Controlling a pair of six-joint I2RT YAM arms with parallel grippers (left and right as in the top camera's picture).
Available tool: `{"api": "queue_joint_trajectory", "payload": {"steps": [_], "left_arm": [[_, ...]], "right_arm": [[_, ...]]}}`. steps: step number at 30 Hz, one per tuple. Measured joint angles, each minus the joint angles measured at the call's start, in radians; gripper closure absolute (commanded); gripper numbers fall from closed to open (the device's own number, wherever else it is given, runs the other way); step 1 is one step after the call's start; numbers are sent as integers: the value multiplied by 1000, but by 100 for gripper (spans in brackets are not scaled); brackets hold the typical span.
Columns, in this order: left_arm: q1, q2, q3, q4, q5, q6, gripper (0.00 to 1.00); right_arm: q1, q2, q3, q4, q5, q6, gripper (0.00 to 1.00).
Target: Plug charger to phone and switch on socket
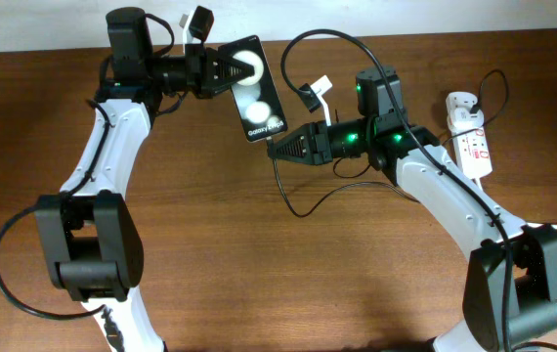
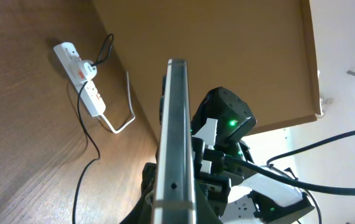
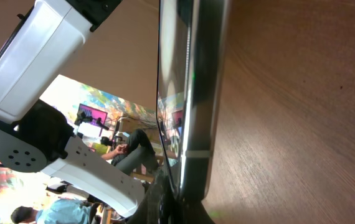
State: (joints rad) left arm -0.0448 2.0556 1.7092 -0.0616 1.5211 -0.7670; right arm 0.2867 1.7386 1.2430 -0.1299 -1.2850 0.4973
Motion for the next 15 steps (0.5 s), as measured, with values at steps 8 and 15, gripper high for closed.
{"api": "queue_joint_trajectory", "payload": {"steps": [8,15], "left_arm": [[-3,0,0,3,-5,-1,100],[-13,0,4,8,-33,-1,100]], "right_arm": [[-3,0,-6,32,-7,2,96],[-26,7,-17,70,-19,4,96]]}}
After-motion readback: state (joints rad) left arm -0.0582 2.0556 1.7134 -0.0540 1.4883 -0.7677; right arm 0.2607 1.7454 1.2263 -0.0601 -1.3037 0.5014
